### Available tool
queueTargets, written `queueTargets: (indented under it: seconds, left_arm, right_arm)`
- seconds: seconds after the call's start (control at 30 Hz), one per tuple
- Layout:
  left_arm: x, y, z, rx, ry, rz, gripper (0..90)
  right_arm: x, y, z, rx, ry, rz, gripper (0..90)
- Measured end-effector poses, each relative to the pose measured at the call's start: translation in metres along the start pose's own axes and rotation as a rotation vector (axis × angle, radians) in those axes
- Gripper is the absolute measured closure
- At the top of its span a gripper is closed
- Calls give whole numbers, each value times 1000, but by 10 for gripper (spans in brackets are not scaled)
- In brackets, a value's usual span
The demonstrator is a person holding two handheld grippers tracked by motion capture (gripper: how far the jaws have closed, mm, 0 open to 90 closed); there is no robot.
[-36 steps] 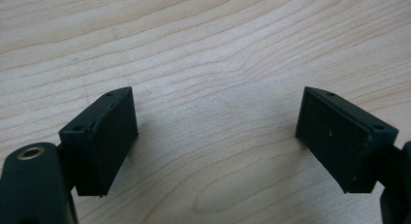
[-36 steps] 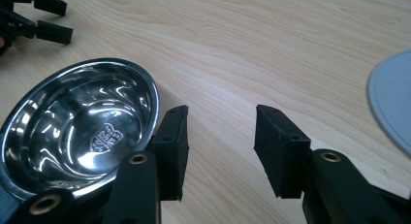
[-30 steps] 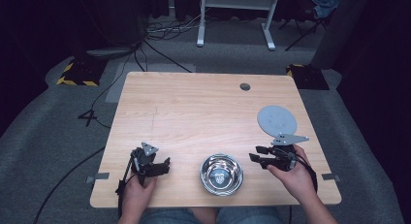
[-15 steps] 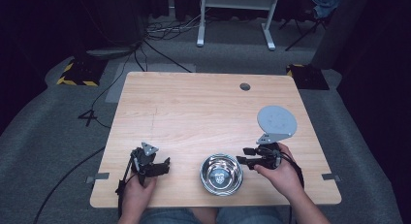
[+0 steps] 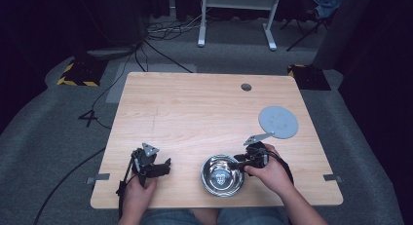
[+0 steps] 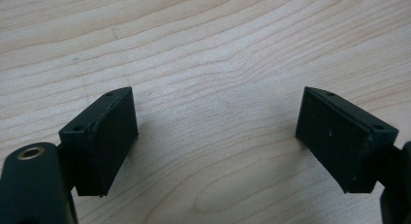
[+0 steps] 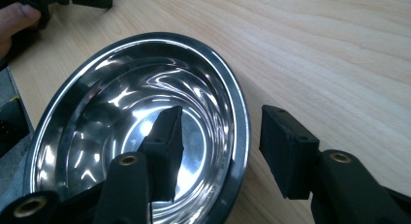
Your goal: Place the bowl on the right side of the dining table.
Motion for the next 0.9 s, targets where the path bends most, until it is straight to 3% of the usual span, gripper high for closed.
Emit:
queueTargets:
  seconds: [0.33, 0.37, 0.4, 0.53, 0.9]
  left_arm:
    - [0, 0, 0, 0, 0, 0, 151]
    - [0, 0, 0, 0, 0, 0, 151]
    - [0, 0, 0, 0, 0, 0, 151]
    - [0, 0, 0, 0, 0, 0, 151]
    - [0, 0, 0, 4, -2, -1, 151]
  right_arm:
    - [2, -1, 13, -6, 82, -28, 611]
    - [2, 0, 14, -5, 95, -13, 626]
    - [1, -2, 16, -5, 97, -37, 648]
    - [-1, -9, 20, -10, 114, -56, 695]
    - [-3, -12, 29, -56, 173, -6, 823]
Point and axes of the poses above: each handheld gripper's, and its own axes: z roughly forward along the jaws, x roughly out of its underside, y roughly to its left, the point moved 4 cm from there along z, roughly forward along the jaws, and after that the axes turned 2 degrees about z, right-handed, at the moved point
